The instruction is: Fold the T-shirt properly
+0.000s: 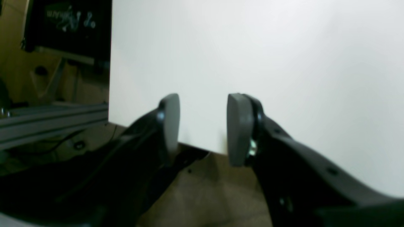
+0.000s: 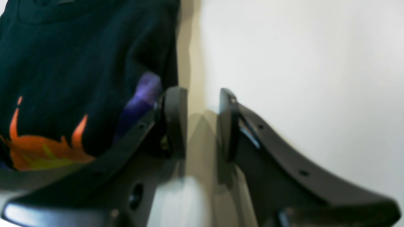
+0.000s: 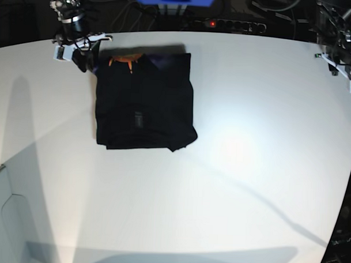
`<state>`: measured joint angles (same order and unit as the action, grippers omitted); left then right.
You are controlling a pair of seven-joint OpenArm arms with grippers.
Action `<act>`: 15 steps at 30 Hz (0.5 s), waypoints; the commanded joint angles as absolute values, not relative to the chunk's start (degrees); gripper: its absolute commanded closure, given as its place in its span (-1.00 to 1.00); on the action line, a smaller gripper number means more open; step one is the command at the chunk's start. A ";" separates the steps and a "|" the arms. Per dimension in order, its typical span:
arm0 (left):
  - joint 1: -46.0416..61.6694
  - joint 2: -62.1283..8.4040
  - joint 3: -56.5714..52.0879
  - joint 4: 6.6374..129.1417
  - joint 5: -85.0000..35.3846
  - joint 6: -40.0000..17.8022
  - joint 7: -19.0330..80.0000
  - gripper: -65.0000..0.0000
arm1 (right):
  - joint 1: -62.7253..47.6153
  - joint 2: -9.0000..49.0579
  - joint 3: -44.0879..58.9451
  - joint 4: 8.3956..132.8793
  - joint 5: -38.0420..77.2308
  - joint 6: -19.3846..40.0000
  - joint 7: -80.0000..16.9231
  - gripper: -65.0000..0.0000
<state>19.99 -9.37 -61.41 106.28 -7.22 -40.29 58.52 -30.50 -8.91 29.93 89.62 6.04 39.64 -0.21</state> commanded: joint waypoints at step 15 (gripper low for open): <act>19.91 -10.33 -61.85 107.12 -7.52 -40.00 57.98 0.28 | -31.43 -9.00 33.45 93.23 7.16 40.00 -0.40 0.52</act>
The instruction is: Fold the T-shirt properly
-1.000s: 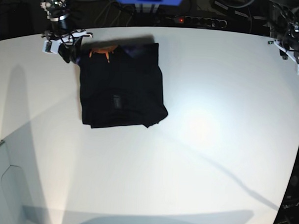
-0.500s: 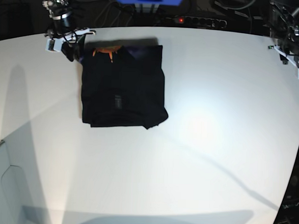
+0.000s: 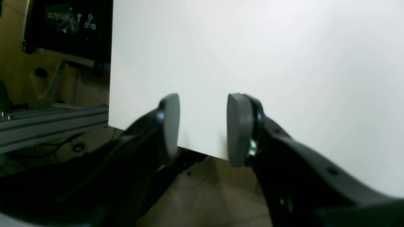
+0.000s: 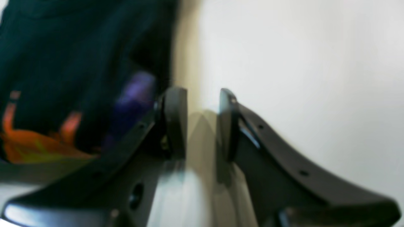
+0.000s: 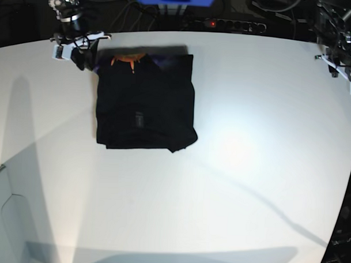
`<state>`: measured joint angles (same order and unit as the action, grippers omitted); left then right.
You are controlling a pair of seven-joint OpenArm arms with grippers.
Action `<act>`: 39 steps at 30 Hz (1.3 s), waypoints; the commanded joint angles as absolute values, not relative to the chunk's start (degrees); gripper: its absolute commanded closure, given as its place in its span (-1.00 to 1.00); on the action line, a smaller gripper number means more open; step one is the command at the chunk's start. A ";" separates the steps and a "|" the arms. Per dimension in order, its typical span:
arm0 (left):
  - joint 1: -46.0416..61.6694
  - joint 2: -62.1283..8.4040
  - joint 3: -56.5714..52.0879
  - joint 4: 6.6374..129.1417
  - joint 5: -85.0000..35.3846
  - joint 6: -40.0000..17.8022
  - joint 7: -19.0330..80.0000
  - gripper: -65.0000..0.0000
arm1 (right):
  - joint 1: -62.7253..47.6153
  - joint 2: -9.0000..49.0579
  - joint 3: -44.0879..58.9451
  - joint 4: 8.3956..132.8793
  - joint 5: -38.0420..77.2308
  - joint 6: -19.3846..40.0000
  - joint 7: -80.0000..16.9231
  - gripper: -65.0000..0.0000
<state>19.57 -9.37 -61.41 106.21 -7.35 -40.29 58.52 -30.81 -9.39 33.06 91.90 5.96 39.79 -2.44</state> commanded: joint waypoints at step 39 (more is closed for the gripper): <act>32.75 -9.71 -44.44 38.29 -6.73 -40.00 6.46 1.00 | -44.53 -0.13 24.22 61.05 10.42 40.00 -0.40 1.00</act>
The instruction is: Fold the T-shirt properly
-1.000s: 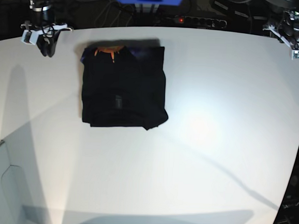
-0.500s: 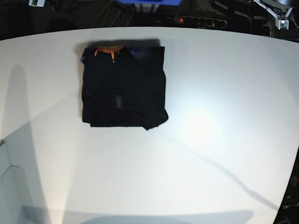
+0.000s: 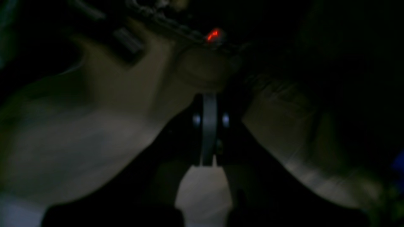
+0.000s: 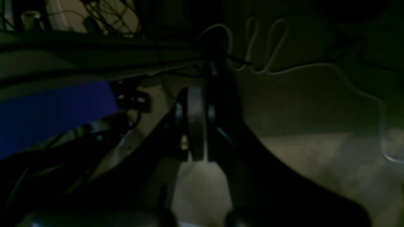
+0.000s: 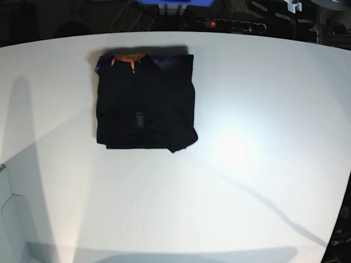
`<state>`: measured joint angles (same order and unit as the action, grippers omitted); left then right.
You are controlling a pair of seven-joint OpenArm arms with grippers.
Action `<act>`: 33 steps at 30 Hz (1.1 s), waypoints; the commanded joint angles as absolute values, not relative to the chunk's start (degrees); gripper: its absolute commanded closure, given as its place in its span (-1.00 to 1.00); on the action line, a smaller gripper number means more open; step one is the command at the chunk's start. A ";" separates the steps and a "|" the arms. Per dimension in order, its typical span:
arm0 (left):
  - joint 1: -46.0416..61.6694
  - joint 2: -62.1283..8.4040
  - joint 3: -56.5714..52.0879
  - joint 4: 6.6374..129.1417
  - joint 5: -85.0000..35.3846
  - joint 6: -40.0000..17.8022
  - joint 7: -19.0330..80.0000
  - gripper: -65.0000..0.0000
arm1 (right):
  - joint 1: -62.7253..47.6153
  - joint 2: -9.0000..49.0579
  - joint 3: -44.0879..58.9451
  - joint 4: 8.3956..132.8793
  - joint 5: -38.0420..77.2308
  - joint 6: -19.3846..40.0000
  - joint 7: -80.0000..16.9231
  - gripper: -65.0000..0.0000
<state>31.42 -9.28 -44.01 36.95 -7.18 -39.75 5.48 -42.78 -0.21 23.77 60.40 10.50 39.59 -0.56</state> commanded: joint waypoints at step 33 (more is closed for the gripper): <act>8.22 -6.29 -1.10 8.40 -6.73 -17.10 -5.05 1.00 | -9.98 1.01 -20.35 0.00 10.51 -7.96 25.98 1.00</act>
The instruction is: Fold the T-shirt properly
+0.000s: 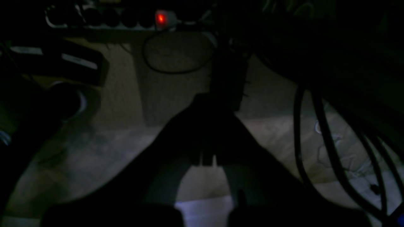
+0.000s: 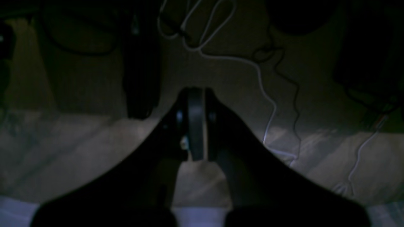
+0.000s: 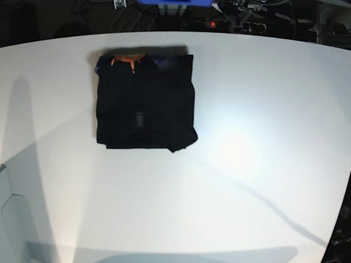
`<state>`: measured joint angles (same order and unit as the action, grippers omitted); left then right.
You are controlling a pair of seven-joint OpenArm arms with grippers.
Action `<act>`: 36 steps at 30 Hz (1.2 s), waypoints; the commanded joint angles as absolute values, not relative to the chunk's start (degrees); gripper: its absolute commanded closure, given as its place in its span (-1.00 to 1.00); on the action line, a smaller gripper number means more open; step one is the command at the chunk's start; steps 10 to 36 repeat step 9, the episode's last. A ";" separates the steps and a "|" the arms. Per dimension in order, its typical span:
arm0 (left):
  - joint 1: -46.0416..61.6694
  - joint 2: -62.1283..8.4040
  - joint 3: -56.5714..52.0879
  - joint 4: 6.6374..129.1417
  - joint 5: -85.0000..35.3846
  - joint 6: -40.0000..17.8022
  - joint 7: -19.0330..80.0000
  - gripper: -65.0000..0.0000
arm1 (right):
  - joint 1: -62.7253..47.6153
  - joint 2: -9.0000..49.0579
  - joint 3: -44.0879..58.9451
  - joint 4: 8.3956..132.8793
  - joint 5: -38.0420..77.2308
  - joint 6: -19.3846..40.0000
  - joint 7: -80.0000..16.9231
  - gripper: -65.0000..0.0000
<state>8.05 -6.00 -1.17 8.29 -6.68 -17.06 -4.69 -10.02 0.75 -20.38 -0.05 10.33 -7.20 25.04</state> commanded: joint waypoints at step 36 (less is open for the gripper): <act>6.29 -6.02 -1.36 4.62 -0.75 -17.10 -5.32 1.00 | -9.54 0.92 -20.35 0.00 10.59 -8.13 25.45 1.00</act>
